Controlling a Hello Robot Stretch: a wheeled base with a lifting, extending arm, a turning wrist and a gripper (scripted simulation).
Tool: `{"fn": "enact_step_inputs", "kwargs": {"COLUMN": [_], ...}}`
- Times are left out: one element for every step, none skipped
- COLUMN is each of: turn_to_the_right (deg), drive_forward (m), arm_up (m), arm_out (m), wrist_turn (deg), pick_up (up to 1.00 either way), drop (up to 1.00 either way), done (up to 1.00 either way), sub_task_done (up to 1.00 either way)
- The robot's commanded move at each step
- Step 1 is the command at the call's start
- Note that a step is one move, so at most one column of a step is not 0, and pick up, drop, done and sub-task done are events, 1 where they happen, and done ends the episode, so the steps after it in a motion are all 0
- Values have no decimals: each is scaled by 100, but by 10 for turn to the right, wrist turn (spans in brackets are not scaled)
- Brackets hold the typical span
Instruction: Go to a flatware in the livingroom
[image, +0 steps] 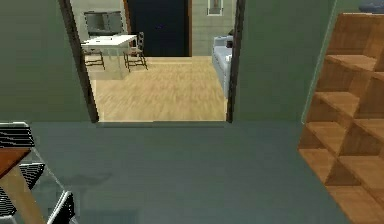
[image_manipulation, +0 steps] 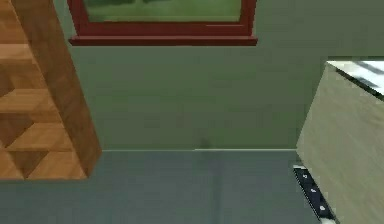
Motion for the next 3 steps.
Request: {"fn": "enact_step_inputs", "kwargs": {"turn_to_the_right": [0, -210, 0], "drive_forward": [80, 0, 100], "arm_up": [0, 0, 0], "arm_out": [0, 0, 0], "wrist_turn": [0, 0, 0], "pick_up": [0, 0, 0], "drop": [0, 0, 0], "done": [0, 0, 0], "sub_task_done": [0, 0, 0]}}
